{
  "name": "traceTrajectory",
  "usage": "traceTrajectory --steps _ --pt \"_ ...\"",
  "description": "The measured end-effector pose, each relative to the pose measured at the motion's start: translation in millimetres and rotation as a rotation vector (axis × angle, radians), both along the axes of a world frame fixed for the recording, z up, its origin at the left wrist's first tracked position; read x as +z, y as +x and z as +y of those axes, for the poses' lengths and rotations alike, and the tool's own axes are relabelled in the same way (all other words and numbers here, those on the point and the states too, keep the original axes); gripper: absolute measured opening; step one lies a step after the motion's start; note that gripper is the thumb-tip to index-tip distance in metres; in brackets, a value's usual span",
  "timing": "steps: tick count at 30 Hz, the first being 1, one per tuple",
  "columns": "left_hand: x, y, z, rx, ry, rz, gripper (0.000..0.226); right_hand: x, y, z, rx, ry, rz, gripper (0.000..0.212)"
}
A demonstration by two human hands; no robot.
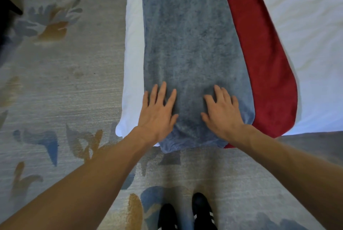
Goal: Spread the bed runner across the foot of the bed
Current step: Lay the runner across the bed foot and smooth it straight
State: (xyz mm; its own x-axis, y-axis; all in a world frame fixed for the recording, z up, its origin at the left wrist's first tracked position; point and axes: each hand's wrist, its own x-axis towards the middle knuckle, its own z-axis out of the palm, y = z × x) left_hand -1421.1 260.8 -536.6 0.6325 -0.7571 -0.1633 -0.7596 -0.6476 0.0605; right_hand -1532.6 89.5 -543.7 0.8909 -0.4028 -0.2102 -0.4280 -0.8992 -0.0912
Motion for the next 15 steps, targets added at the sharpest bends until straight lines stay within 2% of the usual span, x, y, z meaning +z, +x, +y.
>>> traceTrajectory --steps 4,8,12,15 --pt "-13.2 11.0 3.4 -0.089 0.137 0.039 0.071 -7.7 -5.7 -12.2 0.040 0.136 0.070 0.057" --pt "-14.0 13.0 3.0 -0.088 0.137 0.063 0.071 -2.4 -4.3 -16.9 0.035 0.188 0.117 0.056" --pt "-11.2 16.6 2.6 -0.076 0.113 -0.013 0.074 11.9 5.9 -3.1 -0.021 0.168 0.188 0.058" --pt "-7.9 27.8 -1.3 -0.063 0.125 -0.011 0.078 26.5 20.1 10.9 -0.085 0.077 0.080 0.048"
